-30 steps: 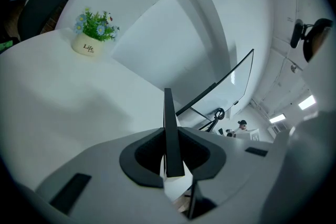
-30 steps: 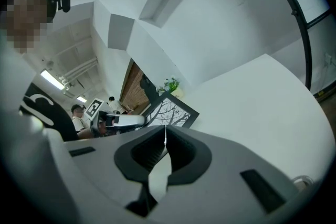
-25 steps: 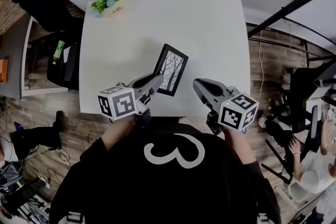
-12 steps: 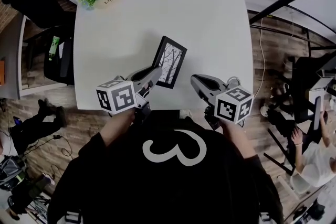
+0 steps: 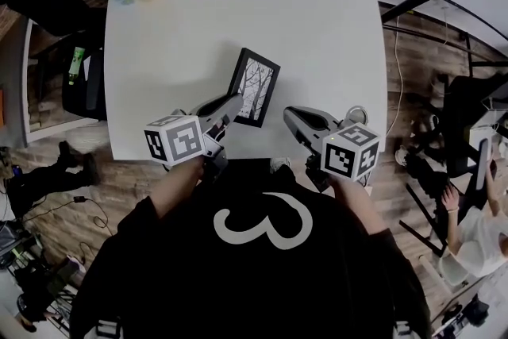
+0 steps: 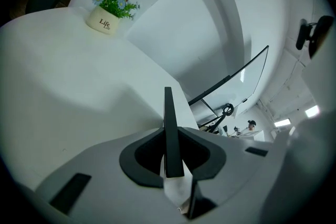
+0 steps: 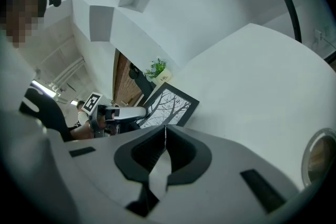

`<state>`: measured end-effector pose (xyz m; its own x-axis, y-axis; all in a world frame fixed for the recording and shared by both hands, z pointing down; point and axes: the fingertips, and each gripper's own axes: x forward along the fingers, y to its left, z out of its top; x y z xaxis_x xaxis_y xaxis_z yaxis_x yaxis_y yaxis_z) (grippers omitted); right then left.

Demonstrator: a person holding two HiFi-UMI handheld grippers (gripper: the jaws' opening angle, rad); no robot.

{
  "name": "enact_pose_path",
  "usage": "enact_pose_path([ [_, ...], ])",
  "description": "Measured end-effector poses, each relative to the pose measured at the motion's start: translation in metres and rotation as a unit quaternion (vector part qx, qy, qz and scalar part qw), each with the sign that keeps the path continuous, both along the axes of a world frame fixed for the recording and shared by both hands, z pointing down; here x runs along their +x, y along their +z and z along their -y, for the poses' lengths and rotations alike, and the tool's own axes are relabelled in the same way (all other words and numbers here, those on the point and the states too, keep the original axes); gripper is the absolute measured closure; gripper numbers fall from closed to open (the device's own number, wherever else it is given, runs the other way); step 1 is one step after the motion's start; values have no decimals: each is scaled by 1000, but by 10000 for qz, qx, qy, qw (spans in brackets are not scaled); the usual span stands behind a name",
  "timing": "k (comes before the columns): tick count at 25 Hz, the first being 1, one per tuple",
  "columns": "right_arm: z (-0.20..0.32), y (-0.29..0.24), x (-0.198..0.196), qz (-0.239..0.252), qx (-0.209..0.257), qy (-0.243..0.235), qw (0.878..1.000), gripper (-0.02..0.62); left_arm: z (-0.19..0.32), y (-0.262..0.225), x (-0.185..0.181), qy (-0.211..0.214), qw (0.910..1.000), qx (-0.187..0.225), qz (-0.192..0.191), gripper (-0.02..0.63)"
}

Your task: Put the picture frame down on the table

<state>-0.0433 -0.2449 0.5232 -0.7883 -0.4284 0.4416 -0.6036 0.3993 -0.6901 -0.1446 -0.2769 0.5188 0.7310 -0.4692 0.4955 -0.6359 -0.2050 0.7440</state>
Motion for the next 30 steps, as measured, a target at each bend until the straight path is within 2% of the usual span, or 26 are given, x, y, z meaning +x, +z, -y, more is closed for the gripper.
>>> enact_pose_path([
  [12, -3, 11, 8, 70, -164, 62, 9998, 571, -5, 15, 0, -59, 9998, -174, -94, 526],
  [25, -9, 16, 14, 114, -202, 149, 9996, 571, -4, 20, -3, -153, 9997, -107, 161, 523],
  [30, -10, 16, 14, 109, -214, 153, 9996, 571, -6, 28, -6, -147, 9993, -202, 286, 521],
])
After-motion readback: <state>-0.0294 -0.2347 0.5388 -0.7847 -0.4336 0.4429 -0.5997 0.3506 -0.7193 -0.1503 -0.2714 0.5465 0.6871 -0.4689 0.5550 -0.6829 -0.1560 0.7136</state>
